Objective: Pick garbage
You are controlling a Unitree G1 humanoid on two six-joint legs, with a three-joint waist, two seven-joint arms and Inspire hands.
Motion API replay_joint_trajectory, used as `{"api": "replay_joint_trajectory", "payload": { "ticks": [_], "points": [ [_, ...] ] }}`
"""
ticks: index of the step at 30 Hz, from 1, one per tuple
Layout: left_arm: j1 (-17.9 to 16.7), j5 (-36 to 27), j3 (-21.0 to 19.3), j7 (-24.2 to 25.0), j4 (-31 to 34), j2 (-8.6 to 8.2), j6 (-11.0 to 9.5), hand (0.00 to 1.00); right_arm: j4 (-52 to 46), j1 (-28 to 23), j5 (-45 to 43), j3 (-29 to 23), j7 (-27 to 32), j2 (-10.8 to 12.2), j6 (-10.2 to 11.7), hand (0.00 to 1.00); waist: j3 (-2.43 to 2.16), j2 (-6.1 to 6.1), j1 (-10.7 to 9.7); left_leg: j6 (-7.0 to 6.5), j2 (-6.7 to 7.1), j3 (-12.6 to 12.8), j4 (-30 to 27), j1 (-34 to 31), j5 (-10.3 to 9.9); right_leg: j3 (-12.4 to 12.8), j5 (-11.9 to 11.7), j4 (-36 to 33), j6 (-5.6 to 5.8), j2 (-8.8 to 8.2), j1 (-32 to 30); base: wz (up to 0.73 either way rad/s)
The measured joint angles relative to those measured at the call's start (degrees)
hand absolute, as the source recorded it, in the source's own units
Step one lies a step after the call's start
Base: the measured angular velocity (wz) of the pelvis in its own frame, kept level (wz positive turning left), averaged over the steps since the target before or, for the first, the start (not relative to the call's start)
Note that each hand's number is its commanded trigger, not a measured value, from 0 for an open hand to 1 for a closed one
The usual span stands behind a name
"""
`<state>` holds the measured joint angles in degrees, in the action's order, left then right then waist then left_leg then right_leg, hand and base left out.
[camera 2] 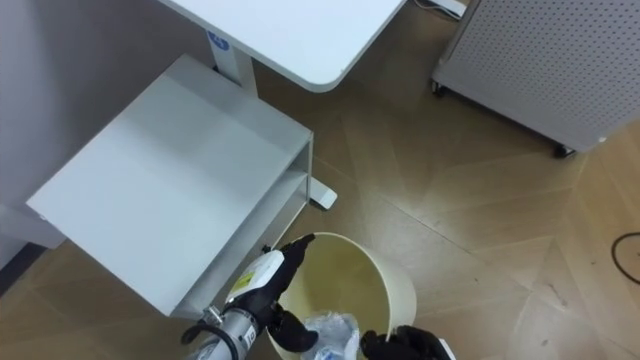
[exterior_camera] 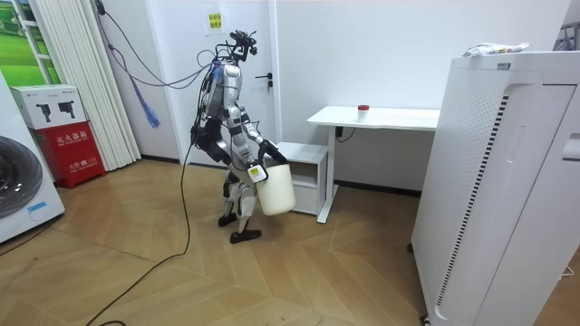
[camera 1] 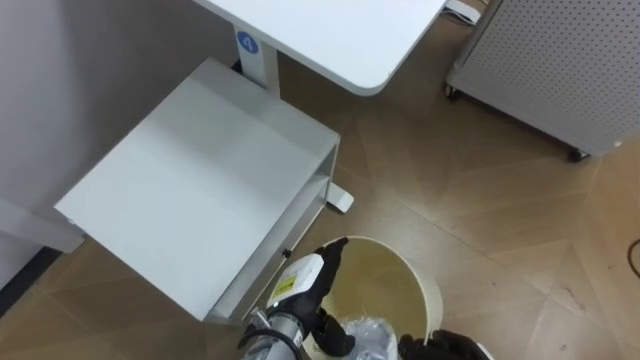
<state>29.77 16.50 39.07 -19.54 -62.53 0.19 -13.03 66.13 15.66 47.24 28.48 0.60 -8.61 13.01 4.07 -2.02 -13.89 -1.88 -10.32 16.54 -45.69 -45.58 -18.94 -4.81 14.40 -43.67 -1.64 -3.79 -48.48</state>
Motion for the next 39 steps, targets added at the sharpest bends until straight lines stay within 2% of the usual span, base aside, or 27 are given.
{"api": "replay_joint_trajectory", "payload": {
  "ticks": [8, 10, 12, 13, 14, 15, 16, 18, 21, 22, 23, 26, 27, 28, 30, 33, 34, 35, 36, 37, 39],
  "points": [
    [-0.9, 0.1, 0.0, 0.3, 0.0, 0.53, -0.3, 0.0, 0.2, -0.4, -1.4, 0.0, 0.0, 0.0, -0.6, 1.0, 0.01, 0.0, 0.1, 0.01, 0.04, 0.1, 0.0, 2.2, 0.0, 0.3, 0.0, 0.4, 0.0, 0.09, 2.0, -0.01],
    [-1.1, 1.3, -0.2, 0.5, 1.2, 1.6, -0.4, 0.0, 0.4, -0.7, -2.0, 0.0, -0.1, 0.1, -0.6, 1.0, 0.04, 0.04, 1.0, 0.12, -0.15, 0.0, 0.2, 3.3, -0.1, 1.1, -0.2, 1.1, 0.12, 0.75, 3.1, -0.18],
    [-1.4, 1.9, -0.7, 0.4, 2.9, 2.52, -0.9, 0.0, 1.2, -0.8, -2.3, -0.1, -0.7, 0.0, -0.7, 1.0, 0.14, 0.28, 3.6, 0.66, 0.07, 0.0, 1.2, 6.1, -0.6, 3.3, -0.7, 1.9, 0.51, 1.97, 4.8, -0.46],
    [-1.4, 1.8, -0.9, 0.4, 2.9, 2.68, -1.2, 0.0, 1.4, -0.8, -2.6, -0.1, -0.8, 0.0, -0.8, 1.0, 0.16, 0.31, 4.2, 0.8, 0.12, 0.0, 1.5, 6.9, -0.7, 3.6, -1.0, 2.1, 0.44, 2.18, 5.2, -0.58],
    [-1.4, 1.9, -1.7, 0.4, 3.1, 3.12, -1.6, 0.0, 1.9, -0.9, -2.6, -0.5, -1.1, 0.0, -1.1, 1.0, 0.24, 0.49, 5.0, 1.02, 0.4, -0.2, 1.7, 8.5, -1.2, 4.3, -1.1, 2.2, 0.42, 2.54, 6.2, -0.46],
    [-1.5, 2.0, -2.5, 0.4, 3.1, 3.48, -2.0, 0.0, 3.0, -0.6, -2.8, -0.6, -2.1, 0.0, -1.5, 1.0, 0.24, 0.49, 5.0, 1.08, 1.29, -1.1, 2.4, 9.8, -1.3, 5.0, -1.2, 2.5, 0.6, 2.85, 7.2, -0.39],
    [-1.5, 2.0, -2.9, 0.4, 3.3, 3.75, -2.1, 0.0, 3.1, -0.6, -3.1, -0.7, -2.4, -0.1, -1.9, 1.0, 0.25, 0.48, 5.1, 1.1, 1.39, -1.2, 2.7, 10.4, -1.3, 5.3, -1.4, 2.9, 0.66, 3.01, 7.8, -0.23],
    [-2.8, 2.9, -5.2, 0.3, 7.3, 5.57, -2.8, 0.0, 2.4, -1.2, -4.9, -1.1, -3.3, -0.6, -1.9, 1.0, 0.25, 0.62, 5.3, 1.16, 2.2, -1.7, 4.5, 12.7, -1.2, 6.1, -2.1, 4.6, 0.91, 3.15, 9.8, -0.22],
    [-4.3, 3.2, -7.5, -0.8, 10.6, 6.2, -5.4, 0.0, 0.8, -3.5, -6.2, -2.5, -3.3, -1.3, -2.0, 1.0, 0.16, 0.64, 5.8, 1.05, 3.28, -1.8, 7.3, 16.2, -0.9, 6.5, -2.8, 7.2, 1.43, 2.92, 12.8, -0.18],
    [-5.0, 3.2, -7.7, -1.0, 11.6, 6.32, -5.5, 0.0, 0.7, -4.0, -6.6, -3.2, -3.3, -1.4, -2.0, 1.0, 0.16, 0.64, 6.1, 1.03, 3.56, -1.8, 7.9, 17.2, -0.9, 6.5, -3.0, 7.8, 1.48, 2.91, 13.6, -0.32],
    [-6.9, 3.8, -8.4, -1.3, 14.4, 6.87, -5.7, 0.0, 0.5, -4.7, -7.3, -4.7, -3.4, -1.5, -2.0, 1.0, -0.01, 0.51, 6.2, 0.97, 4.22, -2.5, 9.2, 18.7, -1.0, 6.4, -3.3, 9.0, 1.66, 2.84, 14.8, -0.32],
    [-11.1, 7.9, -10.3, -2.0, 21.6, 8.67, -6.4, 0.0, -0.2, -6.6, -8.2, -8.0, -3.9, -1.5, -2.0, 1.0, -0.31, 0.38, 6.3, 0.82, 4.96, -2.6, 11.9, 22.6, -0.9, 6.4, -3.8, 11.7, 2.08, 2.83, 18.3, -0.18],
    [-12.4, 8.0, -11.1, -2.6, 23.5, 8.85, -7.2, 0.0, -0.1, -7.5, -8.4, -8.6, -3.8, -1.6, -2.0, 1.0, -0.82, 0.34, 6.6, 0.82, 5.06, -2.6, 12.7, 24.2, -0.9, 6.5, -3.9, 12.9, 2.25, 2.94, 20.0, -0.13],
    [-12.7, 8.0, -11.6, -2.9, 24.1, 8.83, -7.4, 0.0, -0.1, -8.0, -8.7, -8.7, -3.8, -1.6, -2.0, 1.0, -1.1, 0.46, 6.7, 0.81, 5.13, -2.5, 13.2, 25.1, -0.9, 6.5, -4.0, 13.3, 2.32, 2.98, 20.8, -0.17],
    [-15.3, 8.4, -15.0, -4.2, 29.4, 9.15, -7.4, 0.0, -1.3, -10.1, -10.2, -10.2, -3.9, -1.4, -2.6, 1.0, -2.11, 1.55, 8.5, 0.81, 5.12, -1.4, 15.4, 29.3, -0.9, 6.5, -4.4, 15.2, 2.29, 3.27, 24.0, -0.41],
    [-19.2, 7.9, -18.7, -7.0, 36.3, 10.9, -7.9, 0.0, -4.5, -12.7, -11.6, -10.3, -4.1, -1.8, -2.7, 1.0, -3.18, 2.37, 9.4, 0.82, 5.32, -0.7, 17.8, 34.8, -0.9, 5.6, -5.1, 17.3, 2.17, 3.49, 28.2, -0.56],
    [-19.7, 7.9, -19.5, -7.5, 37.0, 11.09, -8.0, 0.0, -4.6, -12.8, -11.9, -10.5, -4.4, -1.8, -2.7, 1.0, -3.31, 2.35, 9.5, 0.82, 5.3, -0.4, 18.4, 35.9, -0.9, 5.4, -5.5, 18.1, 2.12, 3.64, 29.2, -0.62],
    [-20.7, 8.1, -21.5, -7.9, 38.6, 11.31, -8.0, 0.0, -4.9, -12.9, -13.0, -11.3, -4.7, -1.6, -3.2, 1.0, -3.4, 2.42, 9.8, 0.82, 5.09, 0.9, 19.7, 38.1, -0.9, 4.2, -6.4, 19.7, 1.9, 3.85, 30.8, -0.71],
    [-21.6, 8.1, -23.3, -8.5, 40.1, 11.29, -8.0, 0.0, -4.9, -13.0, -14.4, -11.9, -5.1, -1.4, -3.2, 1.0, -3.52, 2.36, 10.2, 0.83, 4.98, 1.6, 21.2, 40.0, -0.9, 1.7, -7.6, 21.5, 1.45, 3.75, 32.2, -0.77],
    [-21.8, 8.1, -23.9, -8.9, 40.7, 11.27, -8.0, 0.0, -4.9, -13.0, -14.8, -11.9, -5.3, -1.4, -3.2, 1.0, -3.54, 2.36, 10.5, 0.82, 4.9, 2.3, 22.0, 40.9, -0.9, 0.3, -8.2, 22.3, 1.16, 3.64, 32.8, -0.77],
    [-22.3, 7.7, -25.0, -10.1, 42.2, 11.24, -8.1, 0.0, -4.9, -13.1, -16.3, -11.9, -5.9, -1.3, -3.2, 1.0, -3.72, 2.61, 11.2, 0.66, 4.43, 5.3, 24.1, 42.7, -0.7, -5.3, -9.4, 23.4, 0.44, 2.48, 33.7, -0.58]
  ]
}}
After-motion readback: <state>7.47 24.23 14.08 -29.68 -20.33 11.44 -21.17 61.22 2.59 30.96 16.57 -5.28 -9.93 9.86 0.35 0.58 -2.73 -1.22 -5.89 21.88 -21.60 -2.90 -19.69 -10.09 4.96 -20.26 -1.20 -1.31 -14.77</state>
